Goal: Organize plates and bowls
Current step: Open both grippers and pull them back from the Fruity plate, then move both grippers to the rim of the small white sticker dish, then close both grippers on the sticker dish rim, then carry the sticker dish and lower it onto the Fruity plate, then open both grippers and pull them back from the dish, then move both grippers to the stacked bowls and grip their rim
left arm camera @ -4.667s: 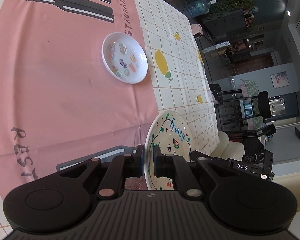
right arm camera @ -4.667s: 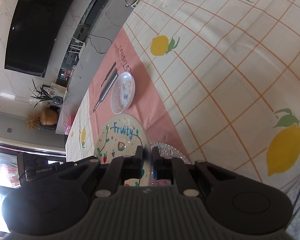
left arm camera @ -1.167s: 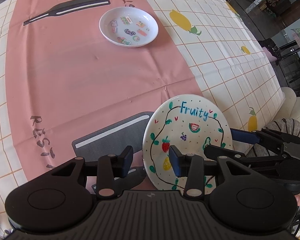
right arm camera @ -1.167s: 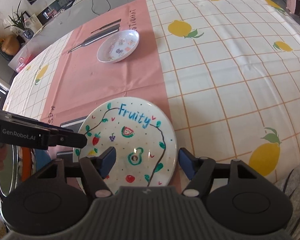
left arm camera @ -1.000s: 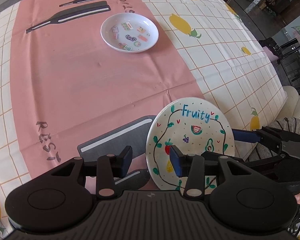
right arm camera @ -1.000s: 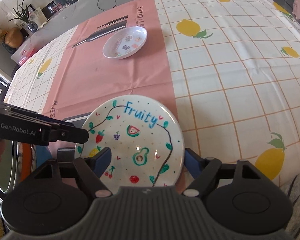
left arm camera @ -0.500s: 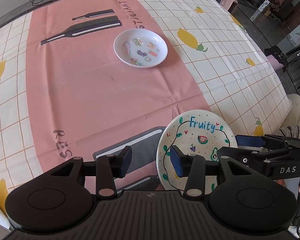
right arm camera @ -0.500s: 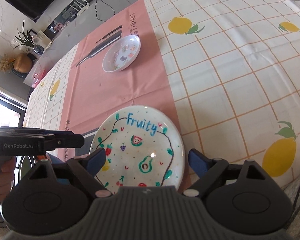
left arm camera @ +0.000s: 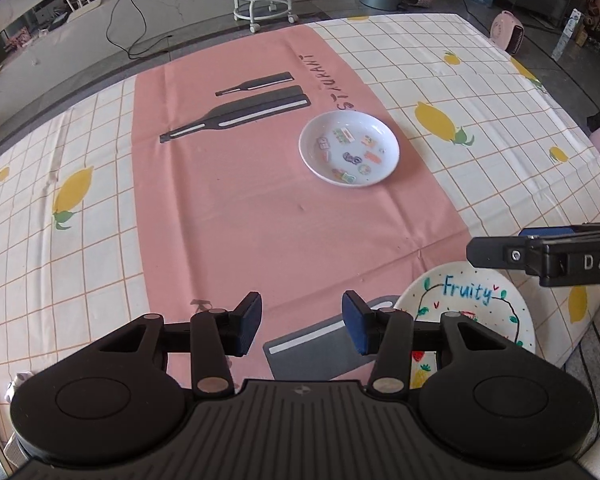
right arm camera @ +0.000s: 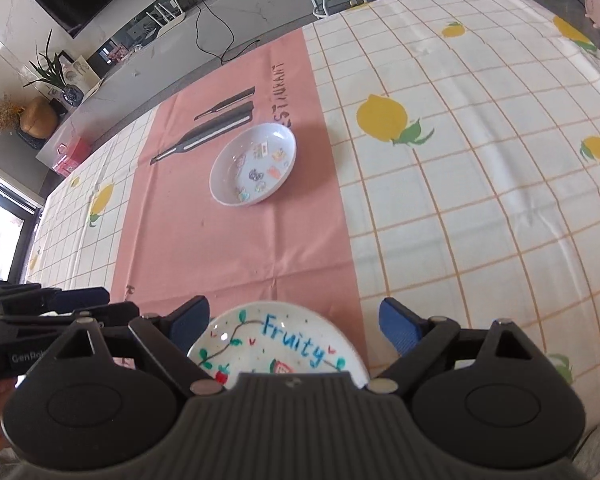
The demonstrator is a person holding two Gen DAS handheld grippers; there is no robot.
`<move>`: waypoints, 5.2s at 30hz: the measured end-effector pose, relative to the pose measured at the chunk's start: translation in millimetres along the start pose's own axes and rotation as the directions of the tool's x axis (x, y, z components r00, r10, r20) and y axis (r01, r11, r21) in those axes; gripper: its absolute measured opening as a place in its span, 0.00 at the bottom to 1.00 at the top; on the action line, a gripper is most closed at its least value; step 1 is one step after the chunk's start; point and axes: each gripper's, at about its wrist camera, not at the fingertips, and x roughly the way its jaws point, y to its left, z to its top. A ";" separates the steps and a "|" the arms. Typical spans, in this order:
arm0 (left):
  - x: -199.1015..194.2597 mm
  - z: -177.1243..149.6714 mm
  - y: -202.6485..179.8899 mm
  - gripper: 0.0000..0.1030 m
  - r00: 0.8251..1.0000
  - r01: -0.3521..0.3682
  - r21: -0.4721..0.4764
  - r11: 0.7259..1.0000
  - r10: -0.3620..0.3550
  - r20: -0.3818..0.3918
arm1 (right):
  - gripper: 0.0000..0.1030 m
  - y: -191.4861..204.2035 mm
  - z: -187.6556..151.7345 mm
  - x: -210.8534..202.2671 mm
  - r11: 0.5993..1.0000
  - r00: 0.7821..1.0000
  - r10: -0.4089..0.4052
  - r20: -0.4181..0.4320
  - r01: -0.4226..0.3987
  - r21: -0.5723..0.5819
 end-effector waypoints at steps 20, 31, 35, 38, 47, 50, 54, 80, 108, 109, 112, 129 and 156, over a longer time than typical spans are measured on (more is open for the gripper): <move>64.4 91.3 10.3 0.57 0.988 0.106 -0.273 0.956 -0.132 -0.077 | 0.52 -5.9 97.1 73.7 0.996 0.995 0.076 0.071 -0.079 0.034; 103.9 95.9 4.2 0.31 0.995 0.022 -0.322 0.946 -0.052 -0.083 | 0.28 -3.6 90.6 98.2 0.998 0.997 0.064 0.051 -0.065 0.002; 107.6 93.3 1.2 0.18 0.997 -0.006 -0.327 0.945 -0.021 -0.078 | 0.07 -0.6 88.7 102.8 0.997 0.997 0.060 0.051 -0.058 -0.049; 107.7 92.9 1.1 0.15 0.998 -0.015 -0.345 0.938 -0.008 -0.065 | 0.06 -3.4 89.1 104.1 0.997 0.996 0.071 0.052 -0.069 -0.039; 93.0 93.0 -4.9 0.08 0.999 -0.039 -0.312 0.949 0.028 -0.041 | 0.03 -5.3 88.0 94.9 0.996 0.994 0.091 0.060 -0.091 -0.013; 72.2 89.5 -12.2 0.08 0.999 -0.043 -0.265 0.963 0.040 -0.015 | 0.03 -5.5 87.7 83.1 0.994 0.991 0.108 0.076 -0.108 0.002; 38.5 80.4 -13.8 0.08 0.999 -0.034 -0.270 0.962 0.040 0.016 | 0.02 -3.4 82.9 58.0 0.986 0.982 0.162 0.095 -0.164 0.006; -26.4 -52.1 -61.1 0.10 0.988 0.139 -0.220 0.966 -0.151 -0.038 | 0.02 -30.6 -56.9 -43.7 0.973 0.975 0.224 0.001 -0.224 0.062; 12.0 -61.6 -78.1 0.22 0.980 0.120 -0.161 0.980 -0.143 -0.137 | 0.08 -41.6 -63.7 -17.0 0.988 0.986 0.143 -0.089 -0.137 0.065; 11.0 -62.1 -78.8 0.24 0.982 0.119 -0.152 0.981 -0.139 -0.131 | 0.08 -41.8 -63.7 -17.3 0.989 0.987 0.139 -0.086 -0.134 0.065; 9.5 -63.2 -80.4 0.33 0.980 0.131 -0.144 0.981 -0.150 -0.129 | 0.09 -41.8 -63.2 -17.3 0.989 0.987 0.135 -0.084 -0.130 0.067; -76.6 -75.2 -72.8 0.66 0.967 0.246 -0.157 0.956 -0.232 0.107 | 0.46 -32.7 -62.4 -27.9 0.990 0.989 0.144 -0.019 -0.144 0.009; -87.9 -146.2 55.1 0.69 0.994 0.009 -0.487 0.873 0.044 0.097 | 0.78 110.7 -87.5 -21.5 0.949 0.962 0.248 -0.117 -0.265 -0.169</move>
